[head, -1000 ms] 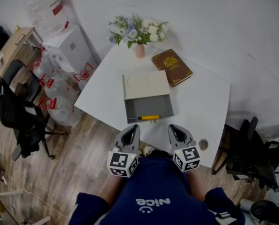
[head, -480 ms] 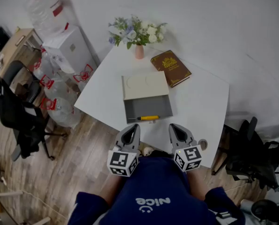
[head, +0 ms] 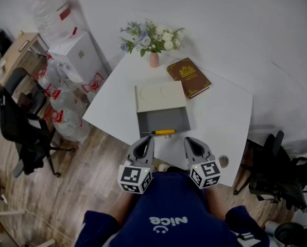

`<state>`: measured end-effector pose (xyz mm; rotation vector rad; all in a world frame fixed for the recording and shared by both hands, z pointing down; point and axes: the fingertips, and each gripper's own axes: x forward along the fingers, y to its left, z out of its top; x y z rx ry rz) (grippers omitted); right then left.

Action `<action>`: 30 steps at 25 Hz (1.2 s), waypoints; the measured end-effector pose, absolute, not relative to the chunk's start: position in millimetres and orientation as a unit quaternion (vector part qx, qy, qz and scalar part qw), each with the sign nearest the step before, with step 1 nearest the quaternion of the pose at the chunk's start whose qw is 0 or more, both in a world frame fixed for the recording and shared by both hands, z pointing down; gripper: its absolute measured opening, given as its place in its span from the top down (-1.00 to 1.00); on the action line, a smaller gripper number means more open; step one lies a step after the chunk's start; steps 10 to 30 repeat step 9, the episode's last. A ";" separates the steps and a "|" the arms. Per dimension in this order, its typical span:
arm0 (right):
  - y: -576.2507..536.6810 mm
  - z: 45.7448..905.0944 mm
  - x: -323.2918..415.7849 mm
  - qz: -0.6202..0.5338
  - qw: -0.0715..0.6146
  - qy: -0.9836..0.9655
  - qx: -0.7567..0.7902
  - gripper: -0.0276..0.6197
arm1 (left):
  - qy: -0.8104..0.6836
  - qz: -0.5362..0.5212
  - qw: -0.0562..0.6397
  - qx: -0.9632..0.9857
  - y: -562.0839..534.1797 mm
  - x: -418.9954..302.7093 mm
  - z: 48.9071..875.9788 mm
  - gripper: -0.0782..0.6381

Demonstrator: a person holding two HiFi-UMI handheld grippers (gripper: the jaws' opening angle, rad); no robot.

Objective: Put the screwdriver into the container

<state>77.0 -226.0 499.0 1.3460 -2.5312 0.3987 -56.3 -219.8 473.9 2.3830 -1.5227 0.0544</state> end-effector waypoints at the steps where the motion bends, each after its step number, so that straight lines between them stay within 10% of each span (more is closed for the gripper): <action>1: -226.7 499.1 76.5 0.135 0.124 -0.868 0.462 0.85 | -0.532 0.019 0.155 0.832 -220.5 -56.9 473.6 0.74; 30: -230.6 496.9 80.0 0.129 0.124 -0.866 0.466 0.85 | -0.537 0.017 0.153 0.829 -221.4 -56.2 473.1 0.74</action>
